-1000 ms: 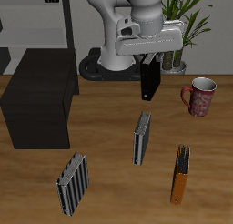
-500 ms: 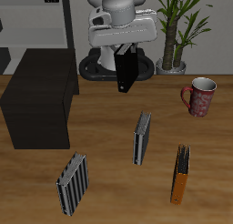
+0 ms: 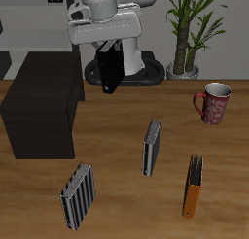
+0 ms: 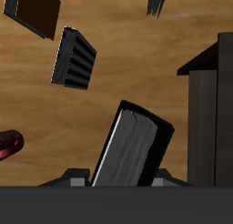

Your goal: Place the black book upright on top of the shelf

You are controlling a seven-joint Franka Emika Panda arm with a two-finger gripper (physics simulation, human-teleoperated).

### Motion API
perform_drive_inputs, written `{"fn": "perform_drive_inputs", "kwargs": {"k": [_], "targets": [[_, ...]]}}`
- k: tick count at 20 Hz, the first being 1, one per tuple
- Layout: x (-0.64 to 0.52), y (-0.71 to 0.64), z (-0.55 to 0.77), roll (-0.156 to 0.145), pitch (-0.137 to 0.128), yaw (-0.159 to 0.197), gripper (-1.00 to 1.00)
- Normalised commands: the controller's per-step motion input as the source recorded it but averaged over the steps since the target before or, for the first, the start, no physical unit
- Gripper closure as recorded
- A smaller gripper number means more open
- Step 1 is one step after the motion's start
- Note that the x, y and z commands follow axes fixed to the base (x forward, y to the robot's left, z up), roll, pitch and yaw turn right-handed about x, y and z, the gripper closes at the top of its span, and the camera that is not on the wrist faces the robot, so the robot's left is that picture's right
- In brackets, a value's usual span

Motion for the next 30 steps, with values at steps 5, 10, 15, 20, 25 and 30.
{"fn": "perform_drive_inputs", "kwargs": {"k": [5, 10, 15, 20, 25, 30], "targets": [[-0.06, -0.44, 0.22, -0.04, -0.042, 0.012, 1.0], [-0.06, -0.34, 0.27, -0.039, -0.034, -0.025, 1.0], [-0.16, -0.4, 0.35, -0.013, -0.045, -0.014, 1.0], [-0.06, -0.27, 0.15, -0.026, -0.017, -0.009, 1.0], [-0.04, -0.46, 0.08, -0.044, 0.016, -0.027, 1.0], [0.0, -0.38, 0.03, -0.035, -0.001, -0.035, 1.0]]}}
